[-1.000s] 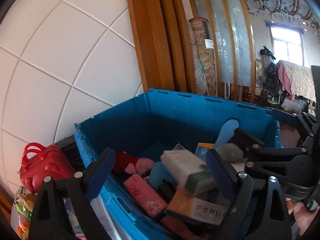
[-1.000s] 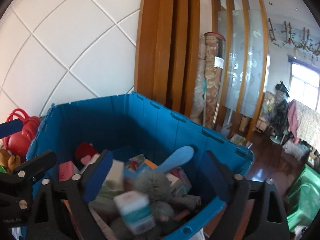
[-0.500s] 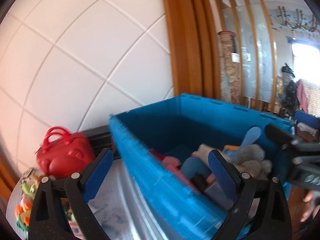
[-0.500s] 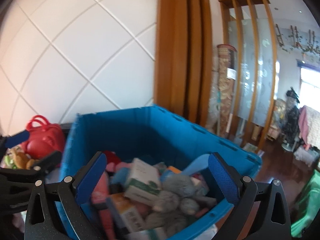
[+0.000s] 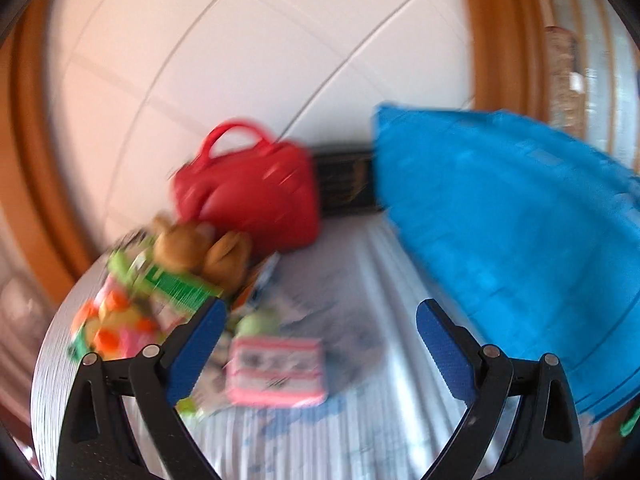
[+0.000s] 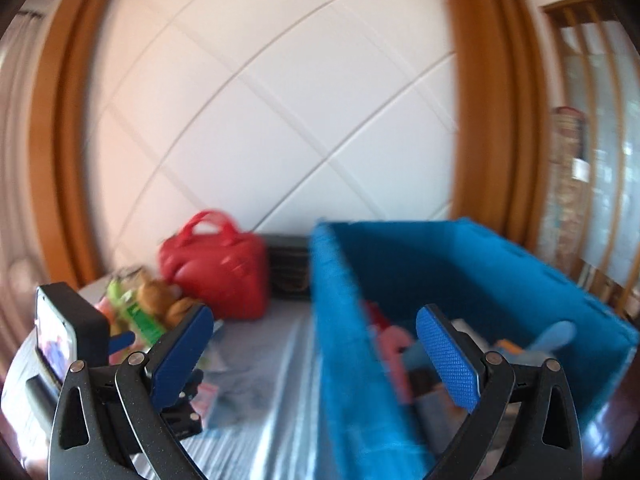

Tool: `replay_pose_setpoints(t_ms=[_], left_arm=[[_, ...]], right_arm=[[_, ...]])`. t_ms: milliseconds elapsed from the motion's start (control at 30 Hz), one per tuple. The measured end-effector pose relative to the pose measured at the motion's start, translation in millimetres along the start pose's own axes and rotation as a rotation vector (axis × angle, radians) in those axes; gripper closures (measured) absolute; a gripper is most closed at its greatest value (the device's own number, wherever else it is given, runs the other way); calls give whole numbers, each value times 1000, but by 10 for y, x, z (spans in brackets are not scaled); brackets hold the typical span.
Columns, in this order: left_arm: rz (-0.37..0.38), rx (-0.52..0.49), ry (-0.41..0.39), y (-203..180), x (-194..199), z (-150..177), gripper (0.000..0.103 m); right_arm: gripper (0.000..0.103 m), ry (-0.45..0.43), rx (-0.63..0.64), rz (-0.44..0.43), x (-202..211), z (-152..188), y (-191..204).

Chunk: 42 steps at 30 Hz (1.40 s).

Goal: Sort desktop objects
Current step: 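Return both tools to the pile on the bed, then grasp the white gauze pack with the left tool while the right tool grasps the pink tissue pack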

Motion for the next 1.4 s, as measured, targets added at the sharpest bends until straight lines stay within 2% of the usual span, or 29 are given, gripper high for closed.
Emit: replay_pose_setpoints(t_ms=[100, 200, 300, 433, 667, 767, 967, 1133, 1167, 1233, 1300, 1400], left_arm=[[-90, 34, 49, 425, -153, 300, 5], [-142, 104, 110, 800, -321, 564, 5], [-180, 204, 187, 1141, -513, 857, 6], [-188, 295, 273, 1421, -806, 1189, 6], [-199, 306, 367, 1549, -1085, 1503, 6], [-191, 314, 415, 1579, -1196, 1619, 13], [-175, 326, 449, 1583, -1356, 1706, 13], [-191, 278, 468, 1528, -1515, 1742, 13], [-190, 260, 466, 1507, -1532, 1738, 17], [-179, 222, 457, 1449, -1543, 1729, 47], [-166, 219, 448, 1428, -1495, 1707, 55], [-139, 271, 459, 1487, -1393, 1732, 60]], right_arm=[[0, 46, 43, -58, -258, 173, 322], [0, 110, 76, -93, -581, 414, 573], [0, 218, 99, -99, -970, 760, 755], [0, 311, 136, -109, -1281, 1154, 936], [0, 447, 177, -184, -1628, 1660, 1271], [0, 478, 195, -203, -1718, 1792, 1376], [0, 549, 187, -235, -1936, 2007, 1469], [0, 599, 181, -289, -2090, 2158, 1566], [0, 604, 185, -298, -2112, 2175, 1591], [0, 613, 198, -324, -2159, 2209, 1659], [0, 626, 213, -350, -2211, 2246, 1733], [0, 635, 234, -373, -2300, 2268, 1790]])
Point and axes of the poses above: each gripper's, at about its wrist camera, not at the fingertips, and x roughly against the way its jaws point, y to its left, z to its underside, the point moved 5 cm from there along -x, roughly the way its jaws point, and after that the axes turned 7 degrees about -y, right-handed, at the moved point
